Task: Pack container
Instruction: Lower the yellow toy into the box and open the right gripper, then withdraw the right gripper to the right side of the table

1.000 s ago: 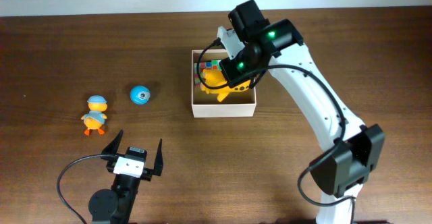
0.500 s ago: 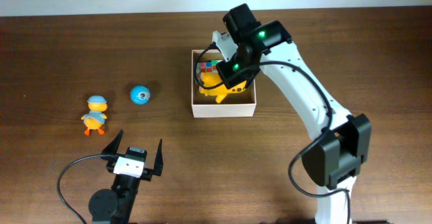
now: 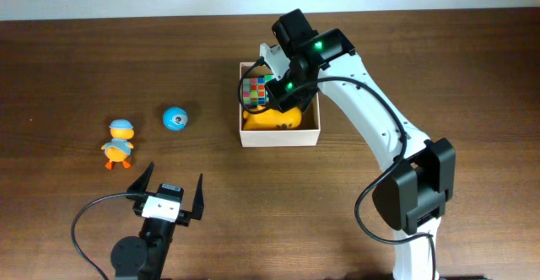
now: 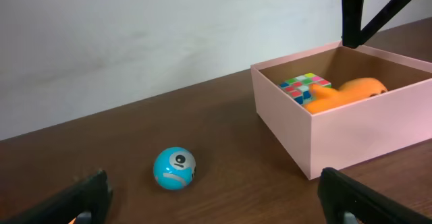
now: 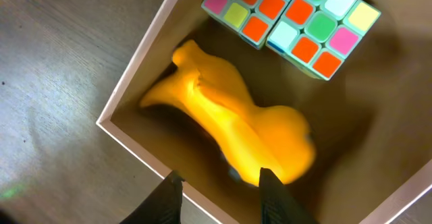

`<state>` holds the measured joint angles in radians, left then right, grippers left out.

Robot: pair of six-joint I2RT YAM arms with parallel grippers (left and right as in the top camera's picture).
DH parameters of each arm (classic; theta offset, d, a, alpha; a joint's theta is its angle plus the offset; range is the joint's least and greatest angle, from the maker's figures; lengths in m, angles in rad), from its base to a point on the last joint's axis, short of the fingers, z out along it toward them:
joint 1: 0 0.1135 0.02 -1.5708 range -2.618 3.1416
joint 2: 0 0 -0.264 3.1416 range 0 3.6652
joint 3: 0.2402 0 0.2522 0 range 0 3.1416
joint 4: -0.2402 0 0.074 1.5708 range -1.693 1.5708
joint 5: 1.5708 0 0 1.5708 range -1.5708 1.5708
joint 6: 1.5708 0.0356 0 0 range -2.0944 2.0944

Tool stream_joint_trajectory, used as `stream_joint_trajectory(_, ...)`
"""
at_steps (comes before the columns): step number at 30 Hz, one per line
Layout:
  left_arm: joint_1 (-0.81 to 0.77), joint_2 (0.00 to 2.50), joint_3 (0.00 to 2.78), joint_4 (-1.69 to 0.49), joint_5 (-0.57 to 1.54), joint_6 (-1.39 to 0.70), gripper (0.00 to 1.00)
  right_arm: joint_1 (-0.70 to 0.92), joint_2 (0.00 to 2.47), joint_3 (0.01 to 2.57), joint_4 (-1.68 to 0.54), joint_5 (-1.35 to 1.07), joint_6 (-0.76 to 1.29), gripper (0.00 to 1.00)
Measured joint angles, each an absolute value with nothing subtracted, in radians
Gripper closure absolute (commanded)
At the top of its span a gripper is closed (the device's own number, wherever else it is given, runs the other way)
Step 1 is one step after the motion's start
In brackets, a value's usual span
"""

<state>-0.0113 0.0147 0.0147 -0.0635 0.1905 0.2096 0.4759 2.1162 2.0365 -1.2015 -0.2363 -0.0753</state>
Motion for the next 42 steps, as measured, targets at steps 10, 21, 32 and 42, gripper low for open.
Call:
stream_joint_trajectory(10, -0.011, 0.015, 0.015, -0.064, 0.191, 0.210, 0.01, 0.476, 2.116, 2.037, -1.202, -0.238, -0.076, 0.73)
stream_joint_trajectory(21, -0.011, 0.015, 0.015, -0.064, 0.191, 0.210, 0.01, 0.466, 2.116, 2.277, -1.401, -0.251, -0.066, 0.50)
stream_joint_trajectory(32, -0.011, 0.015, 0.015, -0.064, 0.191, 0.210, 0.01, 0.206, 2.076, 2.504, -1.553, -0.112, 0.090, 0.34)
stream_joint_trajectory(42, -0.011, 0.015, 0.015, -0.064, 0.191, 0.210, 0.01, 0.022, 2.075, 2.259, -1.459, -0.059, 0.232, 0.17)
